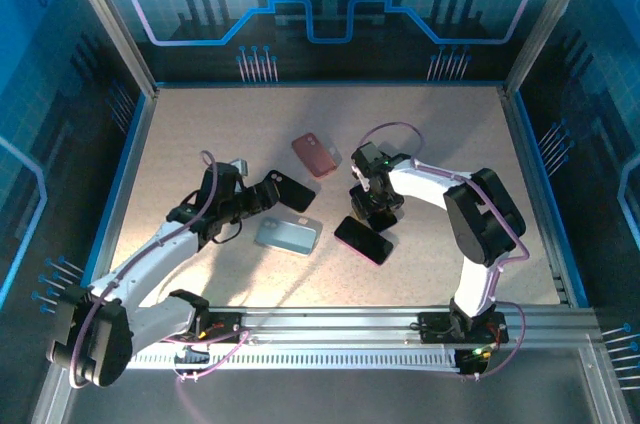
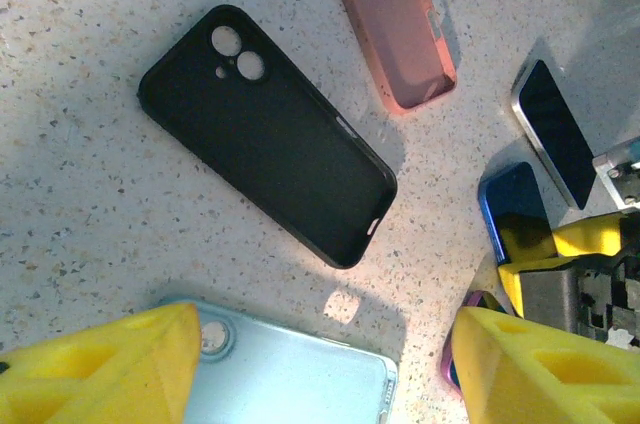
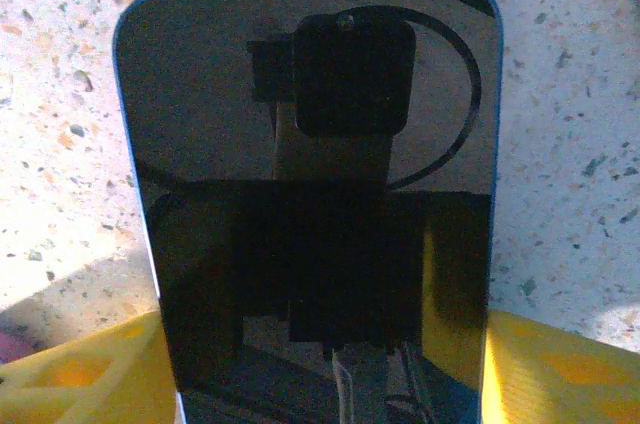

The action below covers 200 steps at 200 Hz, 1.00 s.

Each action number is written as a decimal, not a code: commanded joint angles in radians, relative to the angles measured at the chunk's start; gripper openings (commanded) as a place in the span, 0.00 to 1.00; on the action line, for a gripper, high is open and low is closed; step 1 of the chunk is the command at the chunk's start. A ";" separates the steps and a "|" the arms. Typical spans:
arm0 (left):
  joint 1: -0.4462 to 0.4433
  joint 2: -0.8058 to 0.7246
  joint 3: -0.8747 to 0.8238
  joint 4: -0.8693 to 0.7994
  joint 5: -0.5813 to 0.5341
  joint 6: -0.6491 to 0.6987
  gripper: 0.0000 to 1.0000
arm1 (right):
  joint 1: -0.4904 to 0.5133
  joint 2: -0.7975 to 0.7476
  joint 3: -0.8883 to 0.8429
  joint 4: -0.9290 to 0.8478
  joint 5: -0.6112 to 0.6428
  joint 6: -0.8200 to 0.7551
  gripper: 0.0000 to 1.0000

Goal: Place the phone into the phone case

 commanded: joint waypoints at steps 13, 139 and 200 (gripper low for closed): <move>-0.015 0.018 0.037 -0.008 0.037 0.012 0.67 | 0.012 0.025 0.005 -0.002 0.045 -0.011 0.66; -0.139 0.233 0.143 0.184 0.169 -0.063 0.63 | 0.002 -0.101 0.122 -0.106 -0.097 -0.078 0.66; -0.171 0.422 0.210 0.379 0.260 -0.179 0.61 | 0.004 -0.157 0.127 -0.116 -0.183 -0.045 0.66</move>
